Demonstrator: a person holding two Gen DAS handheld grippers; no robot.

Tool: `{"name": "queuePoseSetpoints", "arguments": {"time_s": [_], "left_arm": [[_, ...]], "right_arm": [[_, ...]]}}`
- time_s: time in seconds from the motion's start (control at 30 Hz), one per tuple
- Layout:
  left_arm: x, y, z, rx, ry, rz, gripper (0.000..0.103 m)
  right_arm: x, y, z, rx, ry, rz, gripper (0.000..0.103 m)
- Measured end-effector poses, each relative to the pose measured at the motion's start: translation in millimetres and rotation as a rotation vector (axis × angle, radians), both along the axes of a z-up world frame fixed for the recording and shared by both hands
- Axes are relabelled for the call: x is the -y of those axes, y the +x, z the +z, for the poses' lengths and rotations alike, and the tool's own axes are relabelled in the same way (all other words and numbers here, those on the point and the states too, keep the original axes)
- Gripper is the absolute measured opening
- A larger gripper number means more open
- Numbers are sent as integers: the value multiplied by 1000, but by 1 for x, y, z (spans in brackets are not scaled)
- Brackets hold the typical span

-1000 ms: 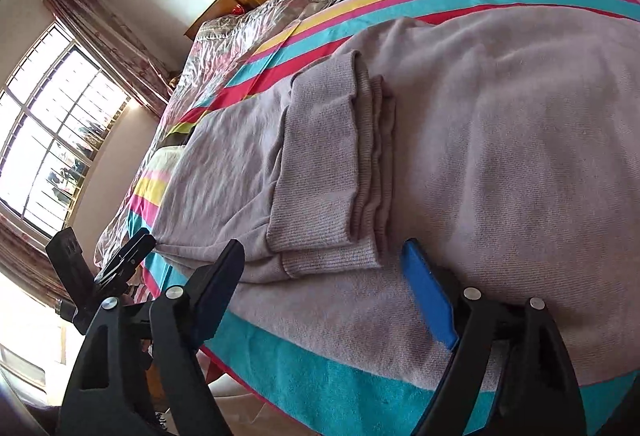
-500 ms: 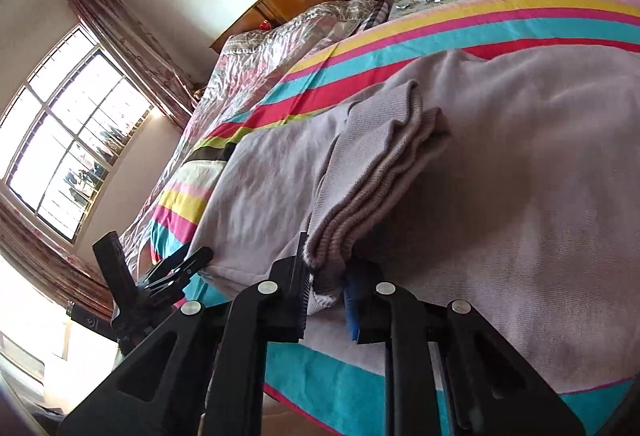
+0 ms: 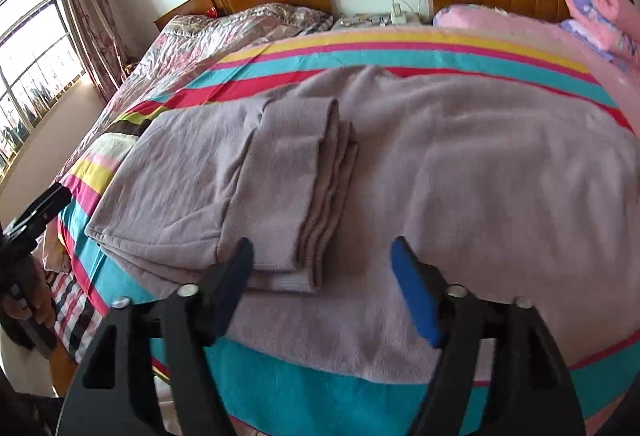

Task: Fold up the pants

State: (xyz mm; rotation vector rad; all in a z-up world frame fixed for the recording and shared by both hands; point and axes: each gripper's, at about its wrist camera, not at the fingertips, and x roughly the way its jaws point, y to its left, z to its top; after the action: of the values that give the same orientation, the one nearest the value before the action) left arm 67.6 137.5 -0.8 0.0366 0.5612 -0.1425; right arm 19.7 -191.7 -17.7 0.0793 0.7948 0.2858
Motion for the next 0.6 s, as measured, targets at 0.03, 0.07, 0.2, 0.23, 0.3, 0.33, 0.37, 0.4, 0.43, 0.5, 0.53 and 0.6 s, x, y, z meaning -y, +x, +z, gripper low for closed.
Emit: {"name": "queuePoseSetpoints", "arguments": {"time_s": [0.03,0.07,0.2,0.23,0.3,0.33,0.37,0.4,0.43,0.5,0.53,0.6], "left_arm": [[13,7,12,25,20,-25,102],[26,17,19,39,36,-41,102],[66,85,17,-72,-35,-139,102],[71,105,9,-123,-38,-125,102],[74,135,-13,-205,-28,-94,102],[73,145,-25,-233,-6,-65,102],[69,154,-40,-267,18,-29,102],[62,159,-53,-303,20,4,101],[53,162,-65,-329,-12,18,101],[42,157,-66,-310,-78,17,101],[40,155,-64,-295,-80,26,101],[41,156,-68,-299,-65,34,101]], "right_arm": [[-10,3,5,23,-31,27,81],[-18,7,9,46,-67,51,81],[-55,30,9,77,-126,180,79],[-63,37,5,65,-146,200,79],[-75,48,-5,47,-179,233,79],[-76,54,-16,11,-208,235,78],[-74,60,-28,-44,-226,217,78],[-68,60,-32,-34,-194,217,79],[-64,58,-32,-25,-171,229,79],[-62,54,-31,-34,-188,237,79],[-61,54,-28,-51,-200,235,79],[-59,58,-17,-58,-212,214,79]]}}
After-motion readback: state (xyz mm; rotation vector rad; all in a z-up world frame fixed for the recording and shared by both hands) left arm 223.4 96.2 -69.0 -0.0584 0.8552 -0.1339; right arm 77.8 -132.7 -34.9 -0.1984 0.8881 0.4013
